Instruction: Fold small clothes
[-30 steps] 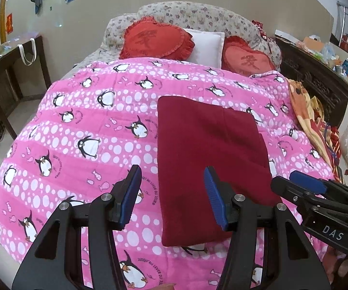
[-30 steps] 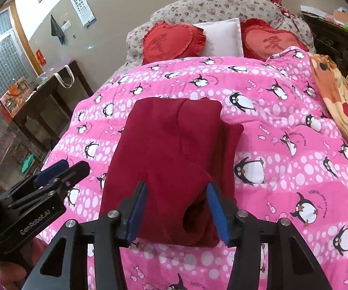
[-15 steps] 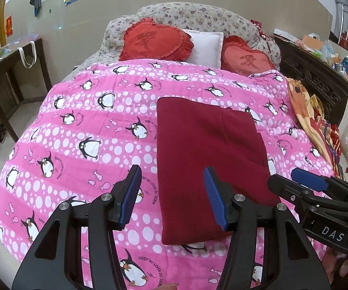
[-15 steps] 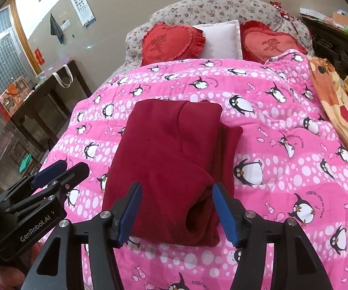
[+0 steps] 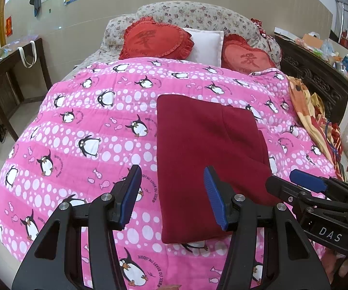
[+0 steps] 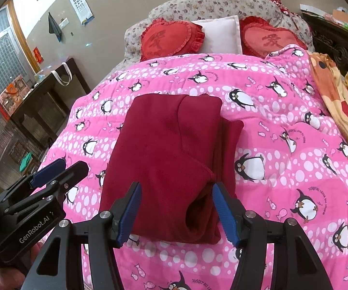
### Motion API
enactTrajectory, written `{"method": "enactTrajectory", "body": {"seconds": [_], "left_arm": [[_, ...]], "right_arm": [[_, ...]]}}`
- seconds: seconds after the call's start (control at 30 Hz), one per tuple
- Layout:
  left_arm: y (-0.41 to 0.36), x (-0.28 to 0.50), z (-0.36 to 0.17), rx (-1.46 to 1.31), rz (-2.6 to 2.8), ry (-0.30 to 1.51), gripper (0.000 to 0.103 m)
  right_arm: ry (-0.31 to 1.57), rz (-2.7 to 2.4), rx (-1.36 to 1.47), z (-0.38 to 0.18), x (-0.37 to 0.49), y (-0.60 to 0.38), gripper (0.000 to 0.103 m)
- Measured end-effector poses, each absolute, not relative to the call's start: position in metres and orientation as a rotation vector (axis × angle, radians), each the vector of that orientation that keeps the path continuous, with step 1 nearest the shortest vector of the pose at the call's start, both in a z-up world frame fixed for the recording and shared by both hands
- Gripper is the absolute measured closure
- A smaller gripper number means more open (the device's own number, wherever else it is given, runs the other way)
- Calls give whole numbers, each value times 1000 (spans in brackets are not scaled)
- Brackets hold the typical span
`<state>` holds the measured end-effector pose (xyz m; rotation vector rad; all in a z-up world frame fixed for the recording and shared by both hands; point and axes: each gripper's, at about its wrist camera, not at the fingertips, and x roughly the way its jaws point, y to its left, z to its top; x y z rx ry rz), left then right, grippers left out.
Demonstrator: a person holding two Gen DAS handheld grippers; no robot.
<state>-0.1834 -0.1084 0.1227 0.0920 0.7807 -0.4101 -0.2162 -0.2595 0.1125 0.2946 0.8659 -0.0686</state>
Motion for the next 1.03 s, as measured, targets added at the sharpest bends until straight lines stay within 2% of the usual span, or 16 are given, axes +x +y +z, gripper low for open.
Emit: {"method": "enactTrajectory", "body": {"seconds": [1.03], "left_arm": [[-93, -165, 104, 51, -392, 831, 50]], "right_arm": [[904, -63, 306, 97, -212, -270, 44]]}}
